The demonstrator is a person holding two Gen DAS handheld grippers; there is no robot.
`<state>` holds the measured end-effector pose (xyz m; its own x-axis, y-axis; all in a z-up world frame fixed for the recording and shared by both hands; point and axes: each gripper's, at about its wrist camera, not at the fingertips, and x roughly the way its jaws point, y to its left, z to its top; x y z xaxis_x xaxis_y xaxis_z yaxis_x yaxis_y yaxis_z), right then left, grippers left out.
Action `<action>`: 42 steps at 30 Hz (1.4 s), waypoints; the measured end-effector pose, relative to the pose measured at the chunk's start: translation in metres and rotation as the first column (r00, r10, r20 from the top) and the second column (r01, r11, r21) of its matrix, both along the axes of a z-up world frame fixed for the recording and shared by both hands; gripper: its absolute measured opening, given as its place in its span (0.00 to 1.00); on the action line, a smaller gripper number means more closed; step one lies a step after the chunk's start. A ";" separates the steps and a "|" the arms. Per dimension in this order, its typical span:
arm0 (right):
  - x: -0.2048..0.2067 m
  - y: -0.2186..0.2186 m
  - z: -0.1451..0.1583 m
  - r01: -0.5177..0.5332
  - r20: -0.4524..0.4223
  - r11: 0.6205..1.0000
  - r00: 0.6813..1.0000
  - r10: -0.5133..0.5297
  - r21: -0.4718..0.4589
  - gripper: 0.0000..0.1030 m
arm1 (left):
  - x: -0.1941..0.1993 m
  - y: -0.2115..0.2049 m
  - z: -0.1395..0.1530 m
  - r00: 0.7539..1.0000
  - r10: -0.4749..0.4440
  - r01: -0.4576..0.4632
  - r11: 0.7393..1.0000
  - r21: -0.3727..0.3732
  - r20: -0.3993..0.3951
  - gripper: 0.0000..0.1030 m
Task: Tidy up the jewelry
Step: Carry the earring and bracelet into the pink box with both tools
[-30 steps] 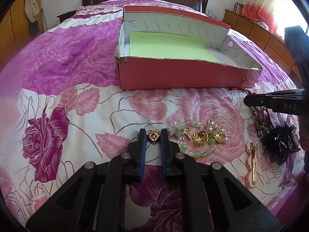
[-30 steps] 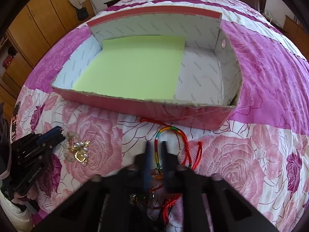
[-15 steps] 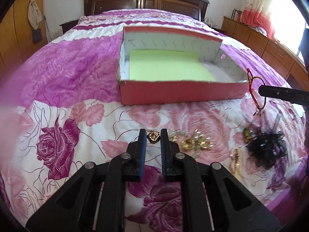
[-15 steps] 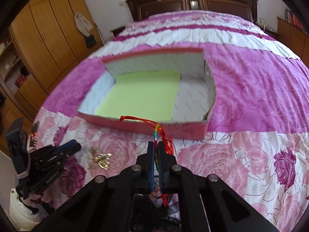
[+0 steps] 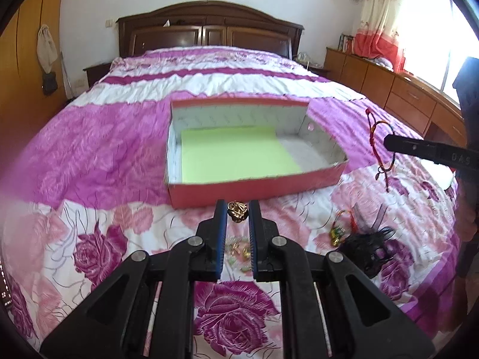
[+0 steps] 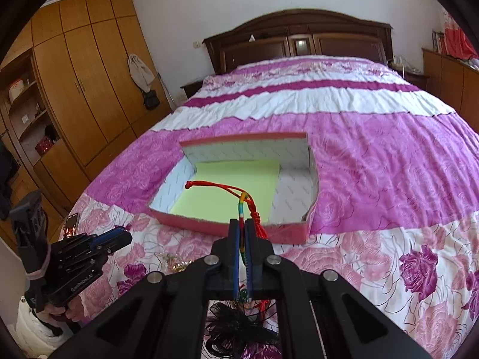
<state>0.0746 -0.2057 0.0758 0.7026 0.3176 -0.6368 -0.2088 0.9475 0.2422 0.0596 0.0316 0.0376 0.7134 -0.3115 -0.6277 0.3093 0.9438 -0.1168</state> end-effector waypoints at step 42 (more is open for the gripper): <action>0.119 0.022 -0.026 0.120 0.125 0.987 0.986 -0.107 -0.104 0.04 | 0.144 -0.026 -0.002 0.988 0.142 -0.145 0.988 0.048 0.064 0.06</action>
